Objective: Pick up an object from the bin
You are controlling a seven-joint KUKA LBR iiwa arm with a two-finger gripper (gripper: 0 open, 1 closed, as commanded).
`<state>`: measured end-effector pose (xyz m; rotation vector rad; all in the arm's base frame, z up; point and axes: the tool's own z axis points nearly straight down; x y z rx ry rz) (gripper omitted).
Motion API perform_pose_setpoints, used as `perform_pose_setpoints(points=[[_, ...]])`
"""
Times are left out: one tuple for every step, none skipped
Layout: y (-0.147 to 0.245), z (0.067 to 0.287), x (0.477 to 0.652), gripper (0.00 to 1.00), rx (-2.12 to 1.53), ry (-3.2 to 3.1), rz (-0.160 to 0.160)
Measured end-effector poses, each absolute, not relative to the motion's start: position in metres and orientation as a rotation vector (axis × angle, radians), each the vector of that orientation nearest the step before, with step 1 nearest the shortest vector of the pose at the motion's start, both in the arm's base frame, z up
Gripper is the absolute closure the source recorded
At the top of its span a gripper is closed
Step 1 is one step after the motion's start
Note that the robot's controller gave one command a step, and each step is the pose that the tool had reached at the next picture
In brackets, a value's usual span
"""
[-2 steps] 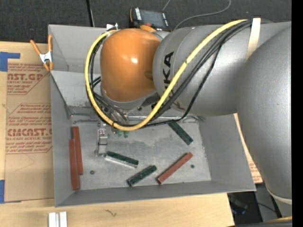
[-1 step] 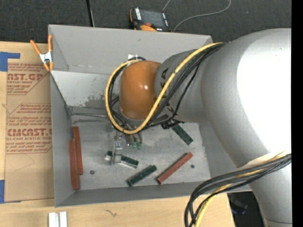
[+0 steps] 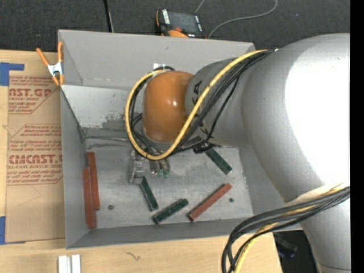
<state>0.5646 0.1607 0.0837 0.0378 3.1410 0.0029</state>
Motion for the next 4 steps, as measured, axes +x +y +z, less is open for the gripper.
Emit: perform_pose_setpoints(points=[[0.161,0.084,0.565,0.00,0.037,3.141,0.003],[0.072,0.073,0.530,0.00,-0.523,3.099,-0.002],[0.120,0.070,0.525,0.00,-0.894,3.009,0.003],[0.119,0.070,0.525,1.00,-0.890,3.012,0.004]])
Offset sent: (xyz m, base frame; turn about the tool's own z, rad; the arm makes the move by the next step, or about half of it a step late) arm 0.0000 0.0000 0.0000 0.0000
